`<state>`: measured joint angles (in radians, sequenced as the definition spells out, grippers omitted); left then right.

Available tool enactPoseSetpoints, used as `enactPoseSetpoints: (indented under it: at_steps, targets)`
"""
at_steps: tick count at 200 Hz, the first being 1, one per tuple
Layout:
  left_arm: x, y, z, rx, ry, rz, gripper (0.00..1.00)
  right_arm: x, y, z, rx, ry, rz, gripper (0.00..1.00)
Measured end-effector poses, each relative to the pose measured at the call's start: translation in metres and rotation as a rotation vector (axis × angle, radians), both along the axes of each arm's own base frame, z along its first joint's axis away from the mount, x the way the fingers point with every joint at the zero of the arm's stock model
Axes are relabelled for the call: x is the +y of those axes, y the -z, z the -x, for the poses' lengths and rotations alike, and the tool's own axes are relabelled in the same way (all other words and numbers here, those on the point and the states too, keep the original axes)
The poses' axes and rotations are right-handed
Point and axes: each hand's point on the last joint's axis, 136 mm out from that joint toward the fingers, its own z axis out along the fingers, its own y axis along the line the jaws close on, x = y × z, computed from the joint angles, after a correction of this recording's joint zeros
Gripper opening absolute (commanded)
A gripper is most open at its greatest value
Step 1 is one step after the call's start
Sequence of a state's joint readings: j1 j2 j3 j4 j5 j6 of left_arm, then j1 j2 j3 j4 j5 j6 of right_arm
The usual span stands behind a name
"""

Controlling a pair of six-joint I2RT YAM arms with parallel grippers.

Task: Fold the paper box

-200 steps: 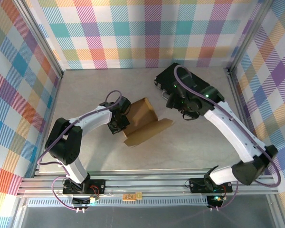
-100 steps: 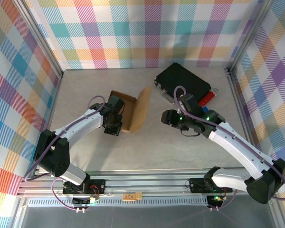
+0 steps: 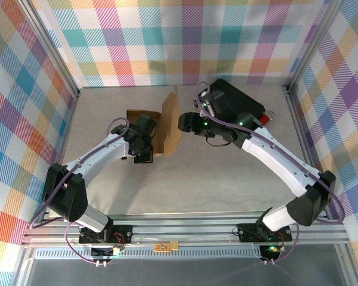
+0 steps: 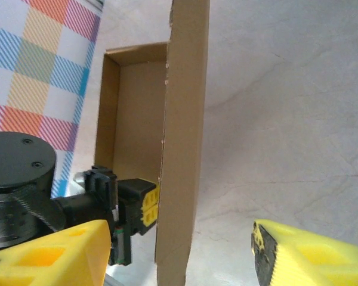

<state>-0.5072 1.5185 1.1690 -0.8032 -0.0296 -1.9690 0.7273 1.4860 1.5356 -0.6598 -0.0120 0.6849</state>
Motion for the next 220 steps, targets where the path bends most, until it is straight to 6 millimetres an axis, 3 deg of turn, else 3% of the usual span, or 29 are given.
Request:
enactPoseSetpoints:
  at_steps: [86,97,107,117,122,134,146,178,200,220]
  targets:
    - [0.0,0.0,-0.001,-0.004,0.0,0.001,0.0,0.033,0.035,-0.04,0.032,-0.111,0.262,0.45]
    - [-0.002,-0.001,-0.003,-0.014,0.0,0.007,0.0,0.035,0.039,-0.043,0.032,-0.12,0.289,0.37]
    - [-0.003,-0.002,-0.006,-0.024,0.002,0.015,0.0,0.035,0.044,-0.046,0.031,-0.125,0.316,0.2]
    - [-0.005,-0.003,-0.008,-0.035,0.01,0.022,0.18,0.032,0.052,-0.048,0.03,-0.131,0.355,0.05]
    - [-0.006,-0.004,-0.009,-0.041,0.021,0.021,0.34,0.029,0.055,-0.049,0.028,-0.132,0.38,0.0]
    - [-0.01,-0.005,-0.009,-0.046,0.041,0.037,0.58,0.026,0.059,-0.053,0.01,-0.134,0.411,0.0]
    - [-0.017,-0.01,-0.012,-0.069,0.068,0.065,0.69,0.02,0.064,-0.054,-0.015,-0.149,0.46,0.0]
    - [-0.019,-0.046,-0.002,-0.144,0.12,0.117,0.63,-0.001,0.074,-0.045,-0.109,-0.247,0.58,0.0]
    - [-0.008,-0.094,0.006,-0.241,0.129,0.147,0.56,-0.007,0.062,-0.037,-0.219,-0.346,0.609,0.0]
    - [0.016,-0.141,-0.008,-0.365,0.11,0.153,0.51,-0.005,0.047,-0.029,-0.33,-0.444,0.607,0.0]
